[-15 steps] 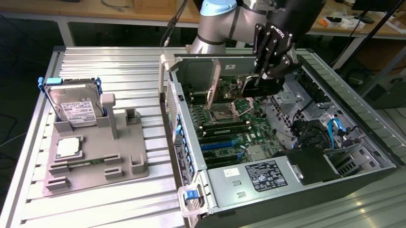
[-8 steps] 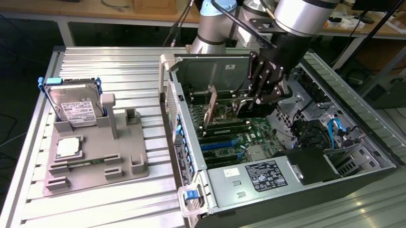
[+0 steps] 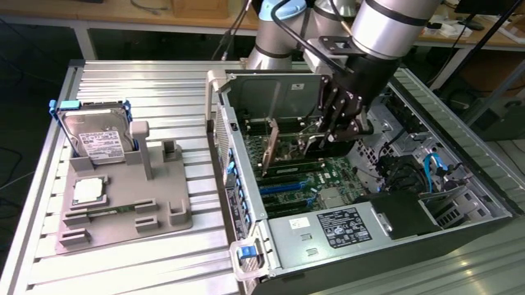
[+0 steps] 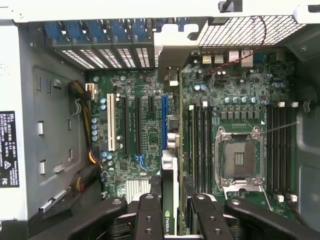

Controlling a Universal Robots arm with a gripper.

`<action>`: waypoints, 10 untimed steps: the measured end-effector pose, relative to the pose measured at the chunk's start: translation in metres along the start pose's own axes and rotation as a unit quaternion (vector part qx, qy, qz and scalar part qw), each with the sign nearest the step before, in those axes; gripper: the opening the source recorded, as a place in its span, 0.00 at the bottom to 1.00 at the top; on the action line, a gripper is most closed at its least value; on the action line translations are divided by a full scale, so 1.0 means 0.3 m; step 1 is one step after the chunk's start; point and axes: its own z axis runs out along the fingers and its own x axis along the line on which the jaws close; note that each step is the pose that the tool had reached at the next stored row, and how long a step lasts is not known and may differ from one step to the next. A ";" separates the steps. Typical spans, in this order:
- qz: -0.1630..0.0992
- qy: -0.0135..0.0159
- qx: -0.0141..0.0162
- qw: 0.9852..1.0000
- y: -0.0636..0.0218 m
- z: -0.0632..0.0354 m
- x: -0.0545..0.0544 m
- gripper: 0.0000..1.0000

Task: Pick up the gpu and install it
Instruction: 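Insert the gpu into the slot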

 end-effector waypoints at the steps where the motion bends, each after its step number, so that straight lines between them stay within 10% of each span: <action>1: 0.000 0.000 0.000 1.000 0.000 0.006 0.000 0.27; 10: 0.000 0.000 0.000 1.000 0.053 0.057 0.014 0.27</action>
